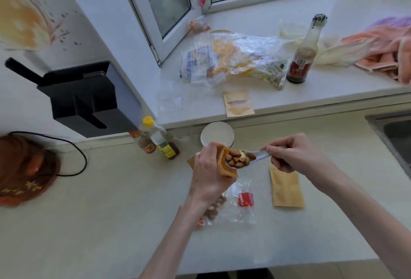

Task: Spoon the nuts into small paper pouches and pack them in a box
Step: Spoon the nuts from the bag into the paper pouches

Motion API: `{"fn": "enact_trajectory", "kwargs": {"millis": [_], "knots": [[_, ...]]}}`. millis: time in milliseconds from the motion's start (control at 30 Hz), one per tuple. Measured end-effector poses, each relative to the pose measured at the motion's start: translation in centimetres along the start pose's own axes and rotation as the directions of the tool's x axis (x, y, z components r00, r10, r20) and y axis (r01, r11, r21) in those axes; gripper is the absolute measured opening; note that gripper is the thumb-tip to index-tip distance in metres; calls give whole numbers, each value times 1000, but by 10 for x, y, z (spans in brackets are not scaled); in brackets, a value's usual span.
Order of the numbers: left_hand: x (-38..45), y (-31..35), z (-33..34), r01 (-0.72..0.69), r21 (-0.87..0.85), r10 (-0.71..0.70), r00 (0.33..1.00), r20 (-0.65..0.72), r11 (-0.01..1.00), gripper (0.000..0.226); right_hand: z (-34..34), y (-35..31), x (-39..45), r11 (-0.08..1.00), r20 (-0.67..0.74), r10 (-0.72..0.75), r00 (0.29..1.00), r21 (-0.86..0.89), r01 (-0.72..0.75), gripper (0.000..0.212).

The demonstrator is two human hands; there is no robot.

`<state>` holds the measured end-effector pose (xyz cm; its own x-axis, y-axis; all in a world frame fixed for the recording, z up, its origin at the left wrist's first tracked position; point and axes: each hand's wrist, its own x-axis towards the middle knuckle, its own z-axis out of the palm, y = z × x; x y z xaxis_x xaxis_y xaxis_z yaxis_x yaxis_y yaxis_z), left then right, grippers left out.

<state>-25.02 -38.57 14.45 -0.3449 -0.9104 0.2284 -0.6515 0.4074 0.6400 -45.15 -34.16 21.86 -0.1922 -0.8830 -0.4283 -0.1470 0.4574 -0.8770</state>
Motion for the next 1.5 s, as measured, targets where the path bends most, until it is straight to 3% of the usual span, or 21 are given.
{"fn": "enact_trajectory", "kwargs": {"millis": [333,533,800,900,1067,1167,1267,1500], "knots": [[3,2,-39,-144,20,144,989,-32,989,50,36,-51,-25,972,-94,-58,994,-232,35,22],[4,1,-51,-183,-28,182,982,-50,983,60,56,-69,-39,860,-165,-228,960,-495,119,26],[3,-14,-60,-193,-67,192,981,-27,979,65,87,-81,-52,716,-178,-422,889,-667,207,24],[0,-22,-62,-176,-110,175,984,-19,978,70,96,-83,-59,706,-196,-461,865,-672,224,23],[-4,-38,-65,-90,-289,98,995,14,953,58,99,-79,-75,739,-285,-520,805,-623,257,19],[-6,-45,-68,-76,-368,86,996,11,927,55,95,-73,-84,864,-406,-458,791,-411,290,22],[-8,-53,-71,-61,-387,68,998,5,920,56,87,-61,-88,914,-505,-404,763,-254,316,25],[-12,-55,-73,-118,-425,134,991,7,898,55,84,-19,-96,948,-562,-294,773,-276,160,18]]}}
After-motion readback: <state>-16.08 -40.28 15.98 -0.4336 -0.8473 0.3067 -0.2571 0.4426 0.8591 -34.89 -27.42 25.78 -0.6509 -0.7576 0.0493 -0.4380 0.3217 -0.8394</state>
